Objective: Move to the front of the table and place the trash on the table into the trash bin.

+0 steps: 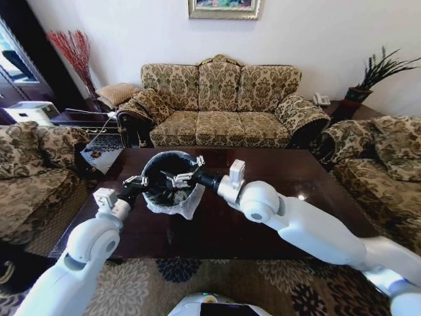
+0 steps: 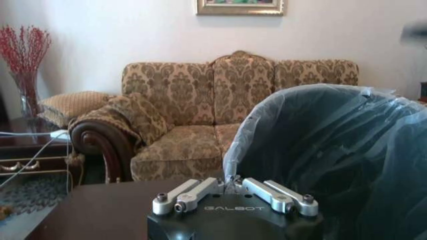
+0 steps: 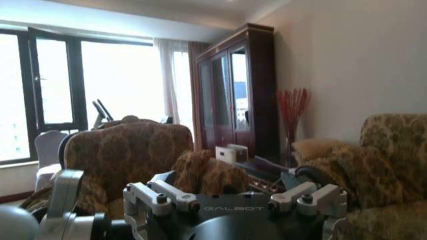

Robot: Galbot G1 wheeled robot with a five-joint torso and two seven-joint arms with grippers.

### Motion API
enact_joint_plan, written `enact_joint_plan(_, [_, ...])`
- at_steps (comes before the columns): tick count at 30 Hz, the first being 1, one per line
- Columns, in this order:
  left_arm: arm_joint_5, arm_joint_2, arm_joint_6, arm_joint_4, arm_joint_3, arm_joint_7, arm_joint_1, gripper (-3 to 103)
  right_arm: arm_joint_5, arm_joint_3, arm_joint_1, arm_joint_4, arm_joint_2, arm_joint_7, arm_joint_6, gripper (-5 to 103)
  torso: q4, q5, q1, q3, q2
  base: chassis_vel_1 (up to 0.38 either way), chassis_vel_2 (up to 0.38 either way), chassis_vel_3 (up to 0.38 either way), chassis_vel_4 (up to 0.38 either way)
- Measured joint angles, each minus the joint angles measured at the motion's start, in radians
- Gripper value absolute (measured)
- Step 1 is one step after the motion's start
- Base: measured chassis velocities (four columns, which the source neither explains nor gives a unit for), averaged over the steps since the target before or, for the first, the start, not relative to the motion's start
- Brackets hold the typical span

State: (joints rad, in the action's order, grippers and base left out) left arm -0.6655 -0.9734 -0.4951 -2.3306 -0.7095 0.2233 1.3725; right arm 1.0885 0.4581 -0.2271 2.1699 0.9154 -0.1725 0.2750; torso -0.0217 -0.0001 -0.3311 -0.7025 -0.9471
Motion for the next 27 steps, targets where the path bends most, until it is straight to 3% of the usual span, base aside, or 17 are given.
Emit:
enact_joint_plan(4, [0.002, -0.006, 0.000, 0.003, -0.001, 0.000, 0.005, 2, 0.010, -0.087, 0.001, -0.003, -0.012, -0.069, 0.024, 100, -0.0006, -0.0002, 0.000, 0.000, 0.000, 0.000, 0.000, 0.000, 0.000])
enact_joint_plan(7, [0.003, -0.006, 0.000, 0.004, -0.006, 0.000, 0.005, 2, -0.041, -0.239, -0.115, -0.047, -0.091, -0.094, 0.071, 100, -0.0002, 0.0004, 0.000, 0.000, 0.000, 0.000, 0.000, 0.000, 0.000])
enact_joint_plan(10, [0.003, -0.005, 0.000, 0.004, -0.007, 0.000, 0.004, 2, -0.073, -0.299, -0.187, -0.059, -0.125, -0.095, 0.077, 100, 0.0000, 0.0004, 0.000, 0.000, 0.000, 0.000, 0.000, 0.000, 0.000])
enact_joint_plan(11, [0.003, -0.006, -0.001, 0.005, -0.010, 0.000, 0.005, 2, -0.122, -0.352, -0.274, -0.072, -0.165, -0.099, 0.075, 100, 0.0009, 0.0010, 0.000, 0.000, 0.000, 0.000, 0.000, 0.000, 0.000])
enact_joint_plan(12, [0.017, -0.035, 0.002, -0.023, -0.046, 0.006, 0.046, 2, -0.248, -0.395, -0.384, -0.129, -0.185, -0.108, 0.058, 100, 0.0009, 0.0003, 0.000, 0.000, 0.000, 0.000, 0.000, 0.000, 0.000])
enact_joint_plan(14, [0.021, -0.051, 0.003, -0.038, -0.053, 0.022, 0.057, 2, -0.320, -0.414, -0.451, -0.168, -0.174, -0.107, 0.050, 100, -0.0012, 0.0006, 0.000, 0.000, 0.000, 0.000, 0.000, 0.000, 0.000])
enact_joint_plan(21, [0.030, -0.053, 0.006, -0.041, -0.047, 0.028, 0.054, 2, -0.399, -0.482, -0.586, -0.229, -0.147, -0.103, 0.030, 100, 0.0002, -0.0001, 0.000, 0.000, 0.000, 0.000, 0.000, 0.000, 0.000])
enact_joint_plan(27, [0.041, -0.051, 0.014, -0.032, -0.052, 0.027, 0.060, 2, -0.459, -0.575, -0.705, -0.311, -0.097, -0.093, -0.004, 100, -0.0003, 0.0000, 0.000, 0.000, 0.000, -0.042, -0.056, 0.054, 0.059])
